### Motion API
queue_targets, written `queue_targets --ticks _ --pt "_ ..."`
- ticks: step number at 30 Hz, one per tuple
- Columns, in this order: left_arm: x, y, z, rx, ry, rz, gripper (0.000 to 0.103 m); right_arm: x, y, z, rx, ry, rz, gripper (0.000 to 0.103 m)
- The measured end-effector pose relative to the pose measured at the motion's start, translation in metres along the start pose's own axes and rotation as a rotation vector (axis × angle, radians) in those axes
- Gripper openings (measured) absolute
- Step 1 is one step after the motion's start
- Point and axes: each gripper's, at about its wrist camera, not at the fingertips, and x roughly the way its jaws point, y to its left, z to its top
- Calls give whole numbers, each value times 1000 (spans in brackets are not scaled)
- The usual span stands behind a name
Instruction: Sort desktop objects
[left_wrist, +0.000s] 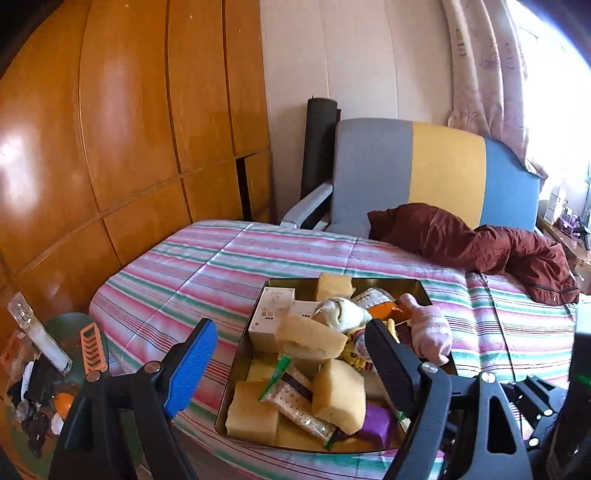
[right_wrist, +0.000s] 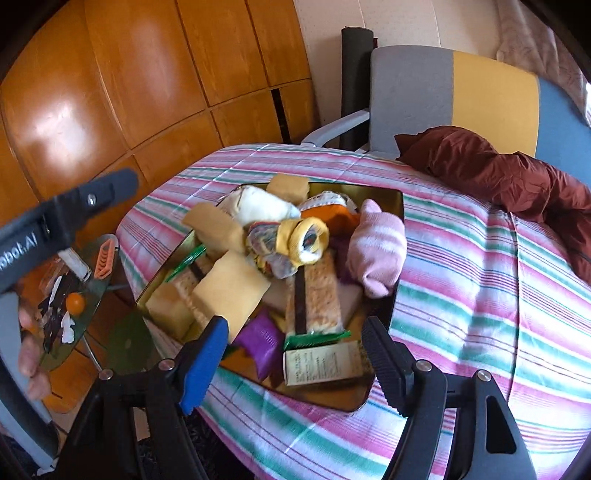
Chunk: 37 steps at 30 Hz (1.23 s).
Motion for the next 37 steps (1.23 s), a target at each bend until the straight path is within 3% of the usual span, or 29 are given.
queue_targets --ticks 5,10,25,32,37 --pt "-6 -3 -3 -5 -15 -38 83 -3 6 -5 -16 -10 10 75" --pt "2 -3 -7 -28 54 -97 80 -7 6 -7 -17 -24 2 77" --pt "16 -1 -18 -38 92 -84 77 -4 7 -9 -26 -22 -23 79" --pt "21 4 -20 -48 75 -53 65 0 8 -8 -36 -13 -31 79" --pt "25 4 -21 -40 86 -57 64 -1 6 -8 -33 -28 -47 79"
